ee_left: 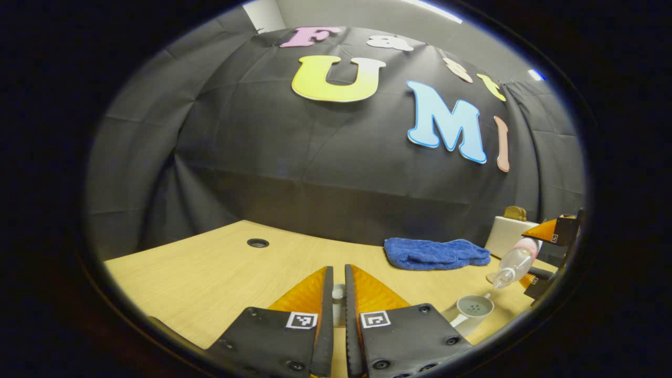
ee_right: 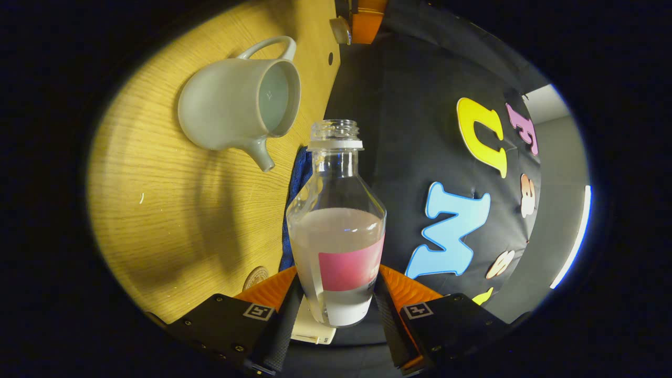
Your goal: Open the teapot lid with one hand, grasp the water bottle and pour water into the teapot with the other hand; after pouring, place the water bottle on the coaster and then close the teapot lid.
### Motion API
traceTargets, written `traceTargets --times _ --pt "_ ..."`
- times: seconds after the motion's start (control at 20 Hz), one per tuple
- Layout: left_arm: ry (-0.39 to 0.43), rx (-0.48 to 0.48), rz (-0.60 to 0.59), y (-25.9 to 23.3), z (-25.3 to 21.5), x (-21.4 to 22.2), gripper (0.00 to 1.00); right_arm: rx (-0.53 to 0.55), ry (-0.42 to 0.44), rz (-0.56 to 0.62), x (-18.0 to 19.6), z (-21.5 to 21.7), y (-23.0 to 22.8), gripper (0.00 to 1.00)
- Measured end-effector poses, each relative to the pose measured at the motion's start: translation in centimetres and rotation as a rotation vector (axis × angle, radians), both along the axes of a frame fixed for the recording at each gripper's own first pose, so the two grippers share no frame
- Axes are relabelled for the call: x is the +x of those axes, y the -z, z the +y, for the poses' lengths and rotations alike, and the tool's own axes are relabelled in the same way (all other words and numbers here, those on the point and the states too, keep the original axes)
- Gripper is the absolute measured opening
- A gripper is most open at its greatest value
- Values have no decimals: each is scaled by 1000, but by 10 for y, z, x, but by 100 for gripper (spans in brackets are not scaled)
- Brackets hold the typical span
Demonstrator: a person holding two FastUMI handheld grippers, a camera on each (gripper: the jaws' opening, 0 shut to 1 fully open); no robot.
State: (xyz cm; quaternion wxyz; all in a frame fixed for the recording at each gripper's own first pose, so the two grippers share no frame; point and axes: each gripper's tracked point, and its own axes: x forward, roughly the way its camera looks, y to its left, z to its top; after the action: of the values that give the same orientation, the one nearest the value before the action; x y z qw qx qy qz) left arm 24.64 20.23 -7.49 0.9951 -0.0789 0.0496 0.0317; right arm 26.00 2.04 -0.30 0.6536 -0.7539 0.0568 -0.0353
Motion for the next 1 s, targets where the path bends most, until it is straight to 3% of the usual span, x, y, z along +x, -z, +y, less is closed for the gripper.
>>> traceTargets --times 1.0 --pt "-3 -22 -3 -1 3 0 16 -318 -129 -124 0 34 -40 74"
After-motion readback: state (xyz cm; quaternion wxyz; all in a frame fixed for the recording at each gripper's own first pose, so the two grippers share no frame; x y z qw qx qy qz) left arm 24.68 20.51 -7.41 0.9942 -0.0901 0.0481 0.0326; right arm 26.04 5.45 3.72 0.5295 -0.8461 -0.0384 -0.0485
